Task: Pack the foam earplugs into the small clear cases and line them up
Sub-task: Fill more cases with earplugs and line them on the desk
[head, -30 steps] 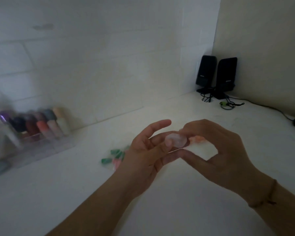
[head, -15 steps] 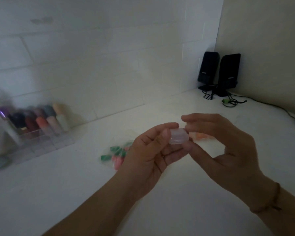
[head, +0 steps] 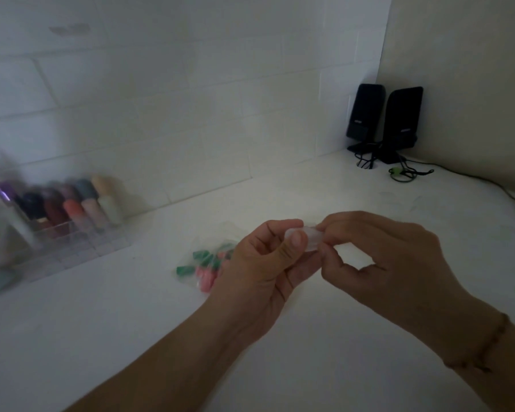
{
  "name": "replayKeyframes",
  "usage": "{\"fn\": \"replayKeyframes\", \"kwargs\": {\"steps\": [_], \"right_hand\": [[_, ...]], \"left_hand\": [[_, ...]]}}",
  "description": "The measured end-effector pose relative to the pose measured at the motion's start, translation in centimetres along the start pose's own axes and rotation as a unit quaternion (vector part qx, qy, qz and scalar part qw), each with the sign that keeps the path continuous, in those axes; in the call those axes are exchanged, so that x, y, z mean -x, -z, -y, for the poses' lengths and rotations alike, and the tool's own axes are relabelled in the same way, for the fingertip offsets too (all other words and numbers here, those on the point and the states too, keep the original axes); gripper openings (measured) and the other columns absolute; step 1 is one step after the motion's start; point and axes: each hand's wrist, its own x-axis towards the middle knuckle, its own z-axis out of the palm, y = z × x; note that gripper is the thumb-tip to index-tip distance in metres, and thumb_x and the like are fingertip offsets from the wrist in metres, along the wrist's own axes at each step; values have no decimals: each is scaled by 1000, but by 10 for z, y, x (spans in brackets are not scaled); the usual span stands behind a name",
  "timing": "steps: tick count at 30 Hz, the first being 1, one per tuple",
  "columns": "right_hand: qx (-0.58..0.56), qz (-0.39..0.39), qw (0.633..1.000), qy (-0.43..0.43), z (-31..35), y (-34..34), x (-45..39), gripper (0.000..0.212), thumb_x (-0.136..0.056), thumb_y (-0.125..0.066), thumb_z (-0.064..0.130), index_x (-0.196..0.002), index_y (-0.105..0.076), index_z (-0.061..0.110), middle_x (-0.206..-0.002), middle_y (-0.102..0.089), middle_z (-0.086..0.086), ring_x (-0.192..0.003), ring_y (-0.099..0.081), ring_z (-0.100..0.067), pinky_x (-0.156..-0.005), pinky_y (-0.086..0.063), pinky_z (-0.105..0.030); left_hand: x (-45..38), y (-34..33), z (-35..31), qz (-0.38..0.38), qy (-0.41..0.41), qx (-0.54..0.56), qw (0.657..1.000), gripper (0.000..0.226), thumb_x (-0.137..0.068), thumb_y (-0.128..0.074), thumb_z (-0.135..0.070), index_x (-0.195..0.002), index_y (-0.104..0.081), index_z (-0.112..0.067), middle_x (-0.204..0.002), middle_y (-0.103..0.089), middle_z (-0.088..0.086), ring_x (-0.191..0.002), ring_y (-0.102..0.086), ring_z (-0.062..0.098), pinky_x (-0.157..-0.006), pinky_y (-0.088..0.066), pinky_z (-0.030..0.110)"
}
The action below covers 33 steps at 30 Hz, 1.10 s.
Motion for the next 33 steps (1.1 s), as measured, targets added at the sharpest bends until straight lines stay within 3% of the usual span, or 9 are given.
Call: {"fn": "replayKeyframes", "kwargs": {"steps": [12,14,17,20,25,28,30,31,33], "right_hand": [[-13,32,999,-21,2,4,-2,21,-86,-58,19,-71,-65,8,-73,-66,0,-53,-60,-22,-47,-49,-32],[-45,28,997,-53,2,7,-2,17,-85,-61,20,-72,-65,9,-73,-65,2,-57,-62,-18,-49,-50,-32],[-49,24,993,-106,1,10,-4,19,-86,-57,33,-79,-65,18,-68,-63,10,-57,-59,-6,-49,-49,-28],[-108,50,985,-127,1,10,-4,21,-88,-53,40,-85,-65,22,-66,-62,14,-56,-58,-2,-49,-45,-21],[-193,5,961,-199,-5,8,-4,21,-88,-51,43,-91,-64,27,-78,-64,22,-49,-58,-10,-44,-42,-17],[-118,142,976,-112,-4,-7,7,19,-90,-50,43,-92,-66,33,-93,-65,25,-54,-56,2,-61,-45,-17],[-84,225,969,-66,0,-21,19,23,-90,-49,42,-102,-67,36,-110,-66,22,-78,-63,8,-73,-53,-21],[-66,251,965,-46,2,-28,23,26,-89,-47,42,-108,-64,38,-118,-64,22,-89,-66,4,-73,-56,-25],[-17,288,957,-11,7,-36,26,33,-87,-43,41,-116,-57,41,-126,-60,22,-81,-68,-2,-59,-54,-23]], "left_hand": [[1,1,1,2,-8,-58,998,51,-45,-96,-29,-85,-73,-10,-104,-66,21,-95,-65,31,-82,-58,32],[3,0,-1,28,-9,-105,994,47,-53,-94,-15,-94,-71,-10,-104,-65,20,-90,-66,27,-80,-58,34],[10,-8,4,123,4,-244,962,54,-69,-71,15,-114,-61,-14,-102,-67,11,-91,-66,25,-75,-56,32],[13,-11,3,186,5,-289,939,54,-76,-64,18,-114,-59,-19,-98,-64,10,-93,-63,25,-76,-55,31],[3,4,-49,63,-15,-172,983,46,-77,-64,-7,-122,-57,-9,-101,-68,10,-84,-68,20,-67,-55,25],[-10,24,-86,-50,-76,-115,989,33,-80,-63,-13,-112,-59,-9,-91,-63,8,-73,-62,18,-63,-52,25],[-17,36,-97,-109,-85,-104,985,19,-87,-58,-16,-105,-59,-10,-84,-58,7,-68,-57,18,-60,-50,26],[-19,41,-97,-131,-87,-113,981,17,-87,-57,-19,-101,-60,-10,-81,-57,7,-65,-56,18,-59,-49,26],[-23,51,-90,-169,-95,-145,970,15,-86,-57,-21,-95,-61,-10,-75,-57,6,-62,-55,20,-57,-50,27]]}}
